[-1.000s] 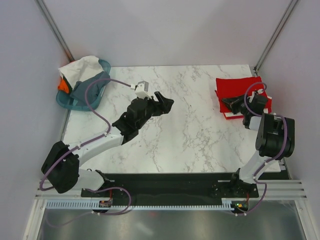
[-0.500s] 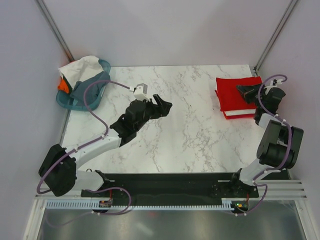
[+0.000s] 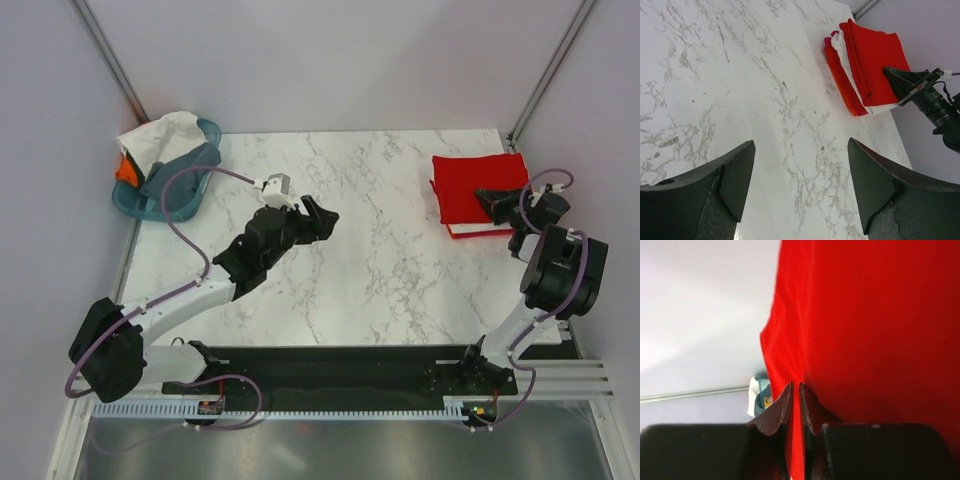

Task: Fold and stack the t-shirts
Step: Neatly place the folded tshirt to the corner

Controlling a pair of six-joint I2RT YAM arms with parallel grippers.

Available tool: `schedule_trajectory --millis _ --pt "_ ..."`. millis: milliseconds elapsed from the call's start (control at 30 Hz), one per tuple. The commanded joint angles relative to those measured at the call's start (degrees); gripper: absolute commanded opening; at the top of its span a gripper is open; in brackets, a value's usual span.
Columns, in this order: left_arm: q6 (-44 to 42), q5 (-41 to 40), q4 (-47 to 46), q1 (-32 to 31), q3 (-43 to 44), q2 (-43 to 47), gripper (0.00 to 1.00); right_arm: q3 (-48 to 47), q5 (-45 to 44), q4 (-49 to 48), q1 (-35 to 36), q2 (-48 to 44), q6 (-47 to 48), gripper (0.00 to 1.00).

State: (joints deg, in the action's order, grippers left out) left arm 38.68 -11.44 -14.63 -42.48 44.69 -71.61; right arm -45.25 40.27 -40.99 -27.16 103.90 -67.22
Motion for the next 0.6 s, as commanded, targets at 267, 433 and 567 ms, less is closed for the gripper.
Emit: schedule_trajectory --millis 267,433,567 --pt "-3.52 -1.65 3.12 0.11 -2.41 5.08 0.83 -5.55 -0.72 -8.03 -4.48 1.91 -5.46 0.15" --pt "-4.05 -3.5 5.14 0.11 -3.38 6.57 0.83 -5.98 -1.51 -17.71 -4.57 11.58 -10.91 0.15" --pt "-4.22 -5.16 6.63 0.55 -5.13 8.86 0.83 -7.12 -2.57 -14.65 -4.57 11.86 -8.99 0.15"
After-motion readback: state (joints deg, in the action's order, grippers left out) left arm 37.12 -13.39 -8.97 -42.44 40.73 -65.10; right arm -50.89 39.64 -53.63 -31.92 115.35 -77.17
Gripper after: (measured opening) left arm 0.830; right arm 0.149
